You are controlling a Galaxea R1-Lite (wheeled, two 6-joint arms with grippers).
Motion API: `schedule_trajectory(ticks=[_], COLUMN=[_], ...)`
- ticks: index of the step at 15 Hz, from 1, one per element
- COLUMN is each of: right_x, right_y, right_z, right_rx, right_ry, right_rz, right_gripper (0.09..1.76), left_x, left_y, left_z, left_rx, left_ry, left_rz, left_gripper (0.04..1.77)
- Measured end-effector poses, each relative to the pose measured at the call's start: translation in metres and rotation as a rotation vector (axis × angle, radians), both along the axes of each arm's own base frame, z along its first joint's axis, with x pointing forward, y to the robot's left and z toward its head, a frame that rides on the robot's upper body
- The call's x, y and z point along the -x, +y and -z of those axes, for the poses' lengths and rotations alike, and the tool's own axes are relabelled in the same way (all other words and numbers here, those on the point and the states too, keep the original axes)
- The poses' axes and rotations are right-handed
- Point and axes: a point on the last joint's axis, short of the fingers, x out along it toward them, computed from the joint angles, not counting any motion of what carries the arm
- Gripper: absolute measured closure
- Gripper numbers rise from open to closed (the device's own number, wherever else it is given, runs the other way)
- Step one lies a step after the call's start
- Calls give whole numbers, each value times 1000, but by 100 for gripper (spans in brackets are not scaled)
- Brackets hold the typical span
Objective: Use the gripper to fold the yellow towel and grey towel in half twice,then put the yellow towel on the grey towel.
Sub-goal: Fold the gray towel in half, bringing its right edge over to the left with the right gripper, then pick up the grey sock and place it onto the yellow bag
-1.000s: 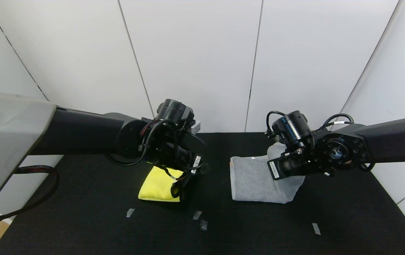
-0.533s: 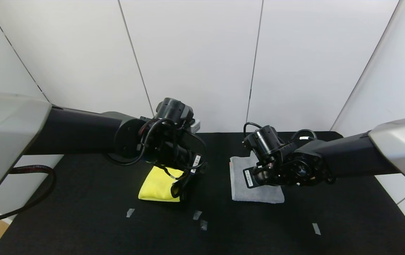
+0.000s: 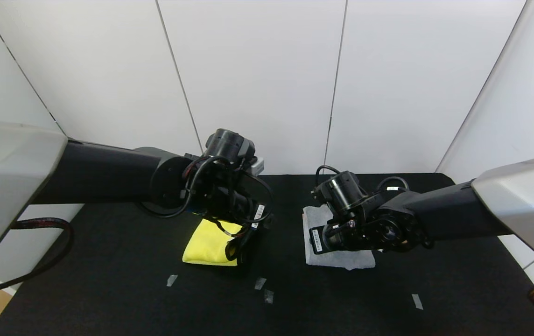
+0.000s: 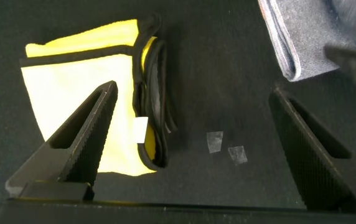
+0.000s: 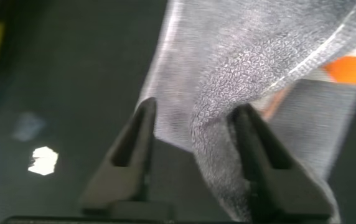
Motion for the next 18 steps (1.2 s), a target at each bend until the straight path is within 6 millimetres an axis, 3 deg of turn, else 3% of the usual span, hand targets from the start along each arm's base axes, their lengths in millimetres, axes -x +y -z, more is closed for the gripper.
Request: schedule_trajectory(ticks=[5, 10, 14, 18], right_x=[12, 24, 20, 14], right_y=[-4, -18, -38, -51], right_z=[-32, -69, -74, -63], right_rx=[-178, -237, -196, -112], right_ry=[28, -32, -61, -51], right_rz=[-63, -64, -31, 31], right_gripper=[53, 35, 27, 21], left_x=[0, 0, 0, 1], left_y=[0, 0, 0, -1], left_z=[0, 0, 0, 0], left_rx=[1, 0, -1, -2], left_ry=[-1, 1, 0, 1], left_rz=[0, 0, 1, 2], left_gripper=[9, 9, 9, 9])
